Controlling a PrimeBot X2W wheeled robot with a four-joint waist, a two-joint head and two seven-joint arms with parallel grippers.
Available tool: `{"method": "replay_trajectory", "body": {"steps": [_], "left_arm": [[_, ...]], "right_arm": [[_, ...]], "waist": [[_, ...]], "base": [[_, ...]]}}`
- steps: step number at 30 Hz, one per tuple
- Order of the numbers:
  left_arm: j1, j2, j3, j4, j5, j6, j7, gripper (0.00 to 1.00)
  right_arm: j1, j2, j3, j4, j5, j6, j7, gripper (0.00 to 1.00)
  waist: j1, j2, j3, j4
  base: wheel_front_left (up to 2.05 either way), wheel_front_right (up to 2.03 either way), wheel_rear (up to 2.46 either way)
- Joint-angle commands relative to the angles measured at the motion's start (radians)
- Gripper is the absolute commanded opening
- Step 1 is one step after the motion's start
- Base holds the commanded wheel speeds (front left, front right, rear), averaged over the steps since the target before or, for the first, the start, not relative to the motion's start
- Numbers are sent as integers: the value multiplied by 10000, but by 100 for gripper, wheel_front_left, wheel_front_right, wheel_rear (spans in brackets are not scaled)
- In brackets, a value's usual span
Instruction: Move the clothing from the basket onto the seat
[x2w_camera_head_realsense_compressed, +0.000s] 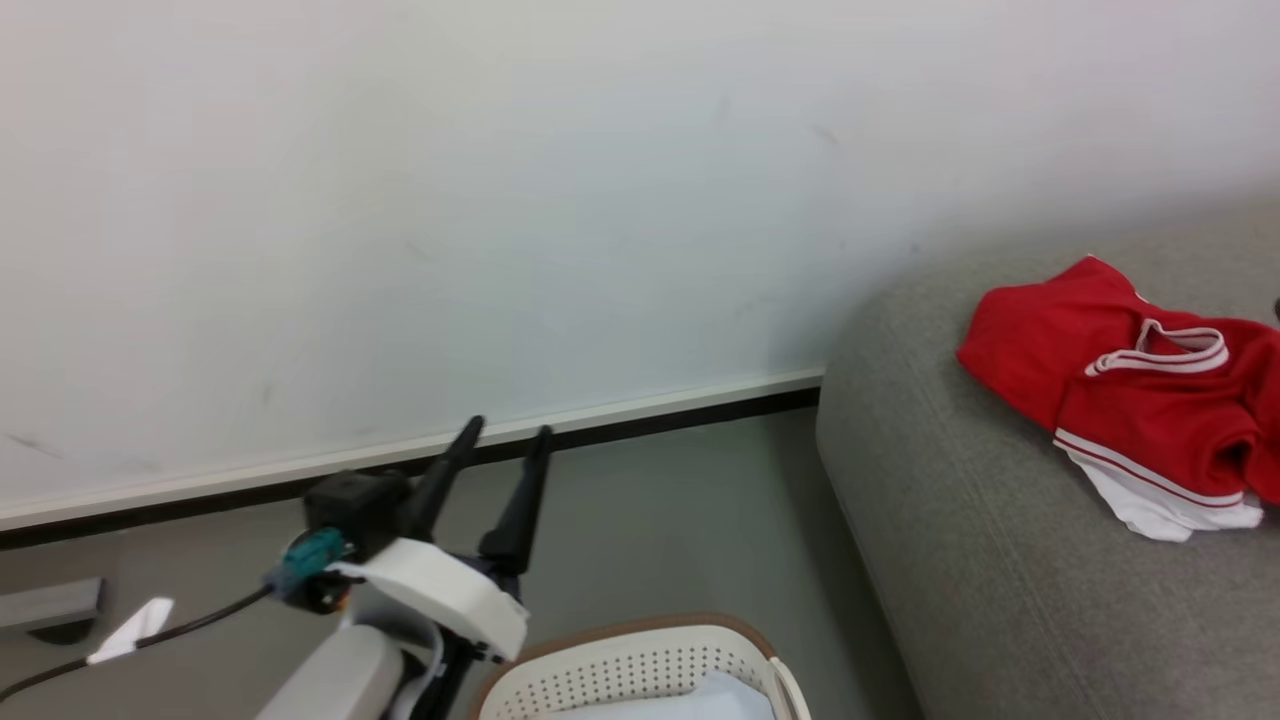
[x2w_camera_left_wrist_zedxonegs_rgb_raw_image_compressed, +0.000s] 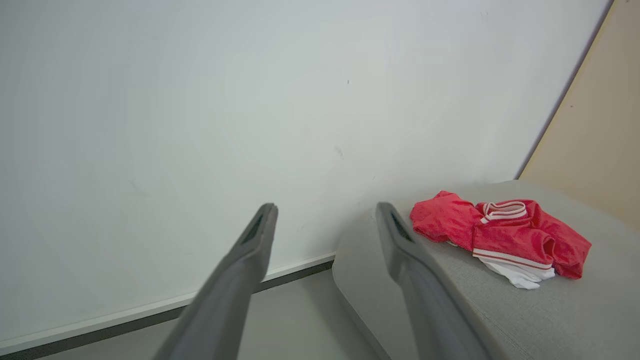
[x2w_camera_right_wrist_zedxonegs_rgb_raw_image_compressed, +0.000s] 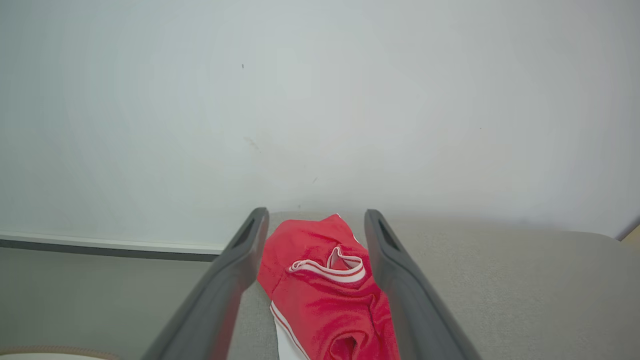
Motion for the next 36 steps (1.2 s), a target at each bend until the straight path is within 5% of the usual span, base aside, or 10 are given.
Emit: {"method": "replay_trajectory", "body": {"steps": [1,11,22,28,36], "left_arm": [[305,142,285,-91,-8,78,-2,100],[1614,107,2422,-591,19,619,-2,100],[3117,-324,3685,-548,1192,531,-3,100],[3557,-917,4236,-319,1865,275,-3,100],[3853,-1571,5058,-240,2875,-306,-3,100]], "right_arm": [[332,128,-109,-288,-30,-23,-280,100],[2276,1678,-1711,-1565,-1572,-23,-2711,100],[5037,4305,-3307,-2172,-2650,-23,-3446,100],[5572,5503,-3419,-2086,-3592,-23,-3511,100],[5685,6053,-3404,-2081,-4233,-23,-3494,100]], "waist": [[4,0,-229,306],[4,0,-379,1238],[4,0,-491,1878],[4,0,-448,2034],[4,0,-394,2102]], "base": [[0,0,0],[0,0,0],[0,0,0],[0,0,0],[0,0,0]]}}
